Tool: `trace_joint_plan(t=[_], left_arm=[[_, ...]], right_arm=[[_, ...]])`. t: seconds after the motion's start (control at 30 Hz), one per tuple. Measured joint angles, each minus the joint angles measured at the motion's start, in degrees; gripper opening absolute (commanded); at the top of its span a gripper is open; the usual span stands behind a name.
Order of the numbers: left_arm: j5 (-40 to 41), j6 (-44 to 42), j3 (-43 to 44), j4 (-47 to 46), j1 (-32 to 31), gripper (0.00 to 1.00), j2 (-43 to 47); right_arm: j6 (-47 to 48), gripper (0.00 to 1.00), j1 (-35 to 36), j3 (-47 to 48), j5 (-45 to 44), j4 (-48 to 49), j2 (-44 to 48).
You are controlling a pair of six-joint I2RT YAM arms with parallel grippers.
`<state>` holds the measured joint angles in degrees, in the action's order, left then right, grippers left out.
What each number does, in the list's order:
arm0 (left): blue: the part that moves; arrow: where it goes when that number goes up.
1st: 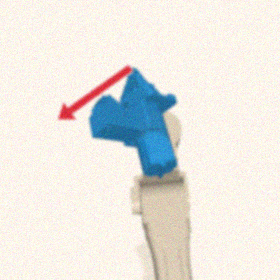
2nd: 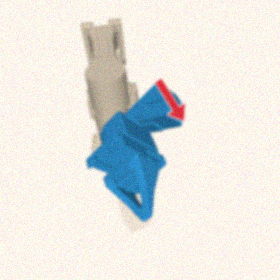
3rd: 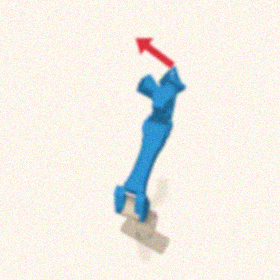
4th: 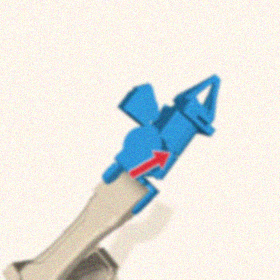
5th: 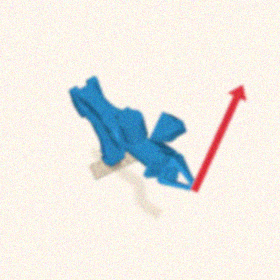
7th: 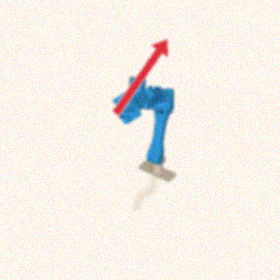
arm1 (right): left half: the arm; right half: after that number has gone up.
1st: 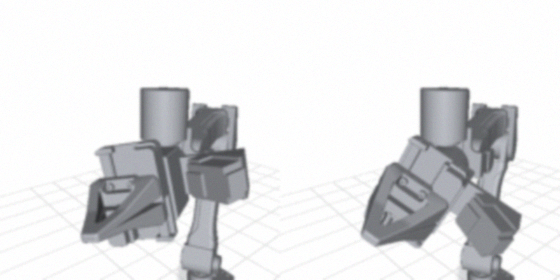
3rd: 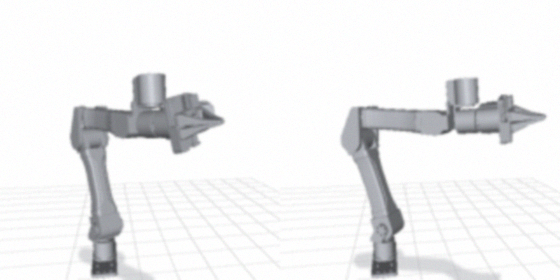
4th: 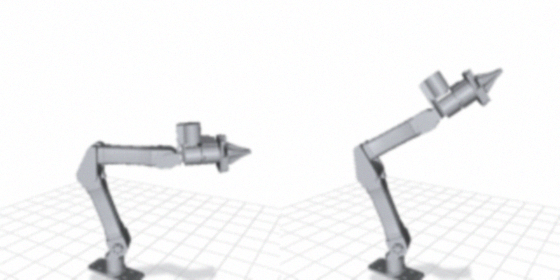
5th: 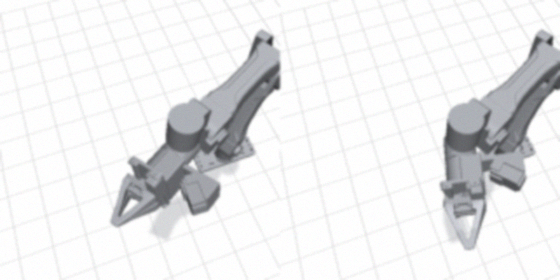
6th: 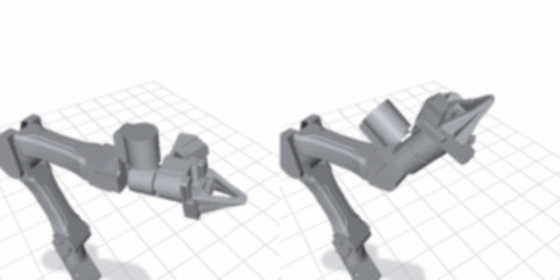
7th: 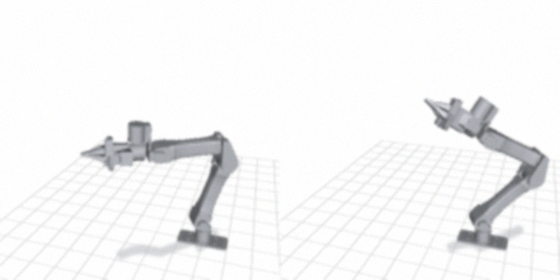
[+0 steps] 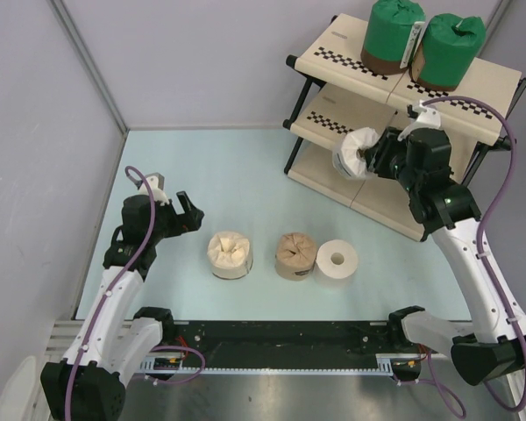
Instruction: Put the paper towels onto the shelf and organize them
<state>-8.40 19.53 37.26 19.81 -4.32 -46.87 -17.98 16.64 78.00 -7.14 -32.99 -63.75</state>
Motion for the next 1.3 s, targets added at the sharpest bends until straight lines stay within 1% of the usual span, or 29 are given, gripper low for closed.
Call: trace_joint_plan(t=[0.33,0.5,0.8,1.2,1.27,1.3], left_arm=[[-0.39,0.0,0.0,-0.02,0.0,1.0,0.0],[-0.83,0.0,0.0,-0.02,0.0,1.0,0.0],[-0.87,0.0,0.0,-0.02,0.0,1.0,0.0],[-0.9,0.0,0.0,-0.02,0.0,1.0,0.0],[-0.9,0.0,0.0,-0.02,0.0,1.0,0.0],[-0.9,0.0,0.0,-0.02,0.0,1.0,0.0]], right_arm=[[-1.05,0.31,-0.68,-0.87,-5.62,11.56,-2.67],[-1.92,0.3,-0.9,-2.32,-7.85,14.86,-4.96],[-2.49,0.3,-1.03,-4.11,-11.15,19.08,-6.45],[-3.02,0.29,-1.14,-8.79,-14.51,28.46,-8.83],[-2.97,0.33,-1.14,-8.81,-14.78,29.94,-9.75],[-2.99,0.37,-1.14,-8.81,-14.91,30.71,-10.16]])
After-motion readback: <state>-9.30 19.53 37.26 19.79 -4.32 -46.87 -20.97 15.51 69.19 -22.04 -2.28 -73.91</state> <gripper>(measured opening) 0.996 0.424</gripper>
